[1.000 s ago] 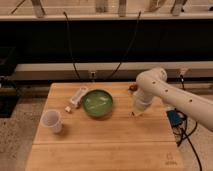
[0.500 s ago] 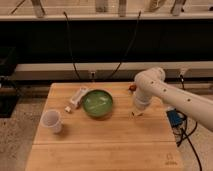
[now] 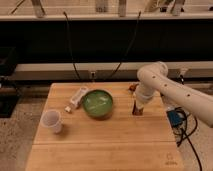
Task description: Knock the eraser over
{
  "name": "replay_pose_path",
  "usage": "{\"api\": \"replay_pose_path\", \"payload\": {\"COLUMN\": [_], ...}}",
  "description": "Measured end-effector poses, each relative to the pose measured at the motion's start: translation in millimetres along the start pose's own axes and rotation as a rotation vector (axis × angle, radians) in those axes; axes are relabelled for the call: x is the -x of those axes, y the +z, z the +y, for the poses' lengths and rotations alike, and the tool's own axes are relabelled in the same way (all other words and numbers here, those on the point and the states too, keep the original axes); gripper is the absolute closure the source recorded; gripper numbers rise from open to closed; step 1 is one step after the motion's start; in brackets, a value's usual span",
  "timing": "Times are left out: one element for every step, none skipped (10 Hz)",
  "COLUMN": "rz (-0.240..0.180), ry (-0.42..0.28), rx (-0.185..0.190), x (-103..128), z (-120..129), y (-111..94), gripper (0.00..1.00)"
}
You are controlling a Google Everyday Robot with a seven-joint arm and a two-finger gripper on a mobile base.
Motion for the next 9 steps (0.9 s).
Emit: {"api": "replay_pose_path", "payload": {"rz": [0.002, 0.004, 0.005, 0.004, 0.005, 0.003, 0.002, -0.001, -0.004], "ry": [-0.005, -0.009, -0.012, -0.016, -0.02, -0.023, -0.028, -0.033, -0.042], "rx": [-0.005, -0.012, -0.017, -0.027, -0.038, -0.044, -0.054, -0.065, -0.06], "x": [-4, -10, -16, -23, -31, -36, -43, -51, -57], "z": [-6, -12, -16, -22, -27, -30, -34, -38, -38], "y": [0, -2, -2, -5, -8, -9, -12, -15, -14], "gripper": [1.0, 1.0, 1.0, 1.0, 1.0, 1.0, 1.0, 1.0, 1.0]}}
